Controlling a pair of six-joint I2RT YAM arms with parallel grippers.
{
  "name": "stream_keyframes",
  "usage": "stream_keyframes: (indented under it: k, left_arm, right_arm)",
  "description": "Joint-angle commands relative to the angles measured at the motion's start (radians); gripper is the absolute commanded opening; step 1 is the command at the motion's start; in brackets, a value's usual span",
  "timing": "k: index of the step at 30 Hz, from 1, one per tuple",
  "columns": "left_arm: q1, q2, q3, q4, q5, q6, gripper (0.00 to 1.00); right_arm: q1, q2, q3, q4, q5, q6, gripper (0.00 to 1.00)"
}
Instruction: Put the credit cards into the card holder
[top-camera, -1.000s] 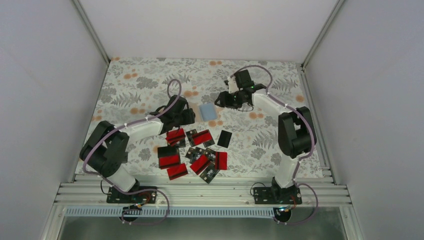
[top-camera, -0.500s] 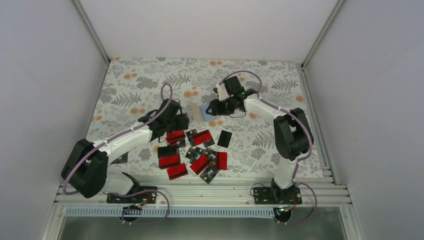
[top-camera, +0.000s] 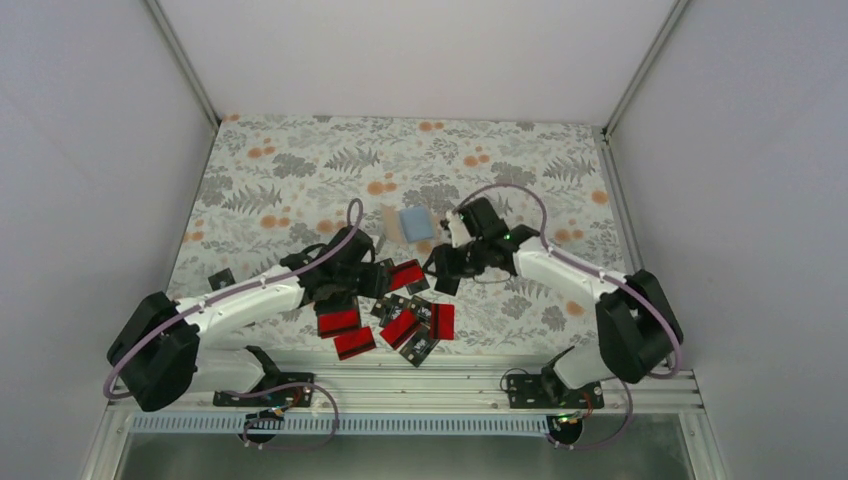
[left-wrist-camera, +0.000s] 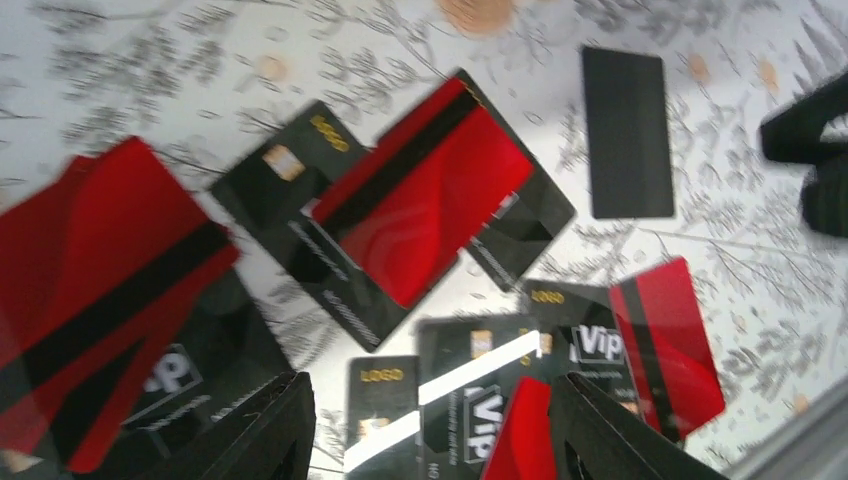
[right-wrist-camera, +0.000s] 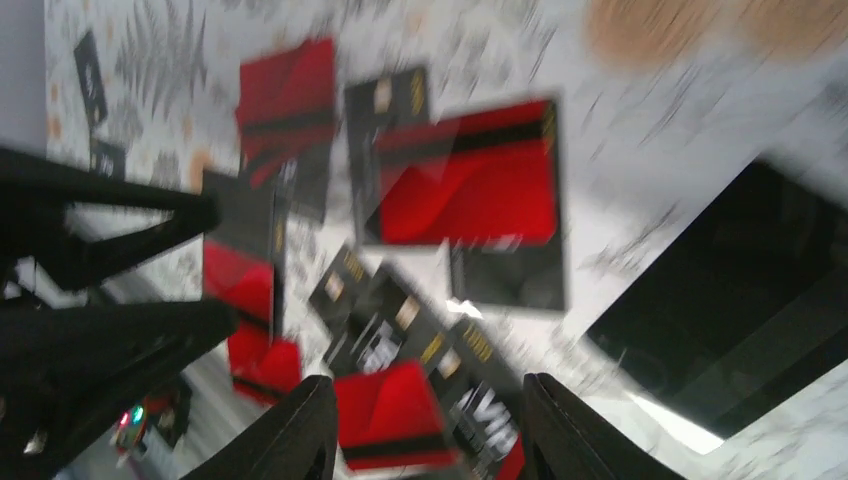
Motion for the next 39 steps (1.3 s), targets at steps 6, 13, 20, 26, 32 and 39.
stream_keyframes:
  k: [6,13,20,26,32,39]
  left_arm:
    - [-0.105,0.056,-0.033,0.107,0.134,0.035,0.56]
    - [-0.12,0.06,-0.061,0.123,0.146,0.035,0.54]
    - [-0.162,0.064,-0.086,0.127,0.214,0.061,0.46]
    - [-0.205,0.096,-0.09,0.162,0.262,0.059,0.41]
    - [-0.237,0.165,-0.087,0.212,0.285,0.051,0.36]
    - [-0.254,0.21,-0.099,0.231,0.285,0.044,0.32]
  right_arm:
    - [0.248,-0.281,-0.306,0.15,0.058,0.523,0.48]
    - [0.433,-0.432,-0.486,0.242,0.179,0.864,0.5]
    - [0.634,-0.356,-0.554,0.384,0.28,1.105,0.5]
    - [0.704,-0.307,-0.548,0.393,0.352,1.188,0.48]
    - [0.717,-0.283,-0.576,0.44,0.385,1.223,0.46]
    - [0.716,-0.27,-0.588,0.435,0.409,1.238,0.46]
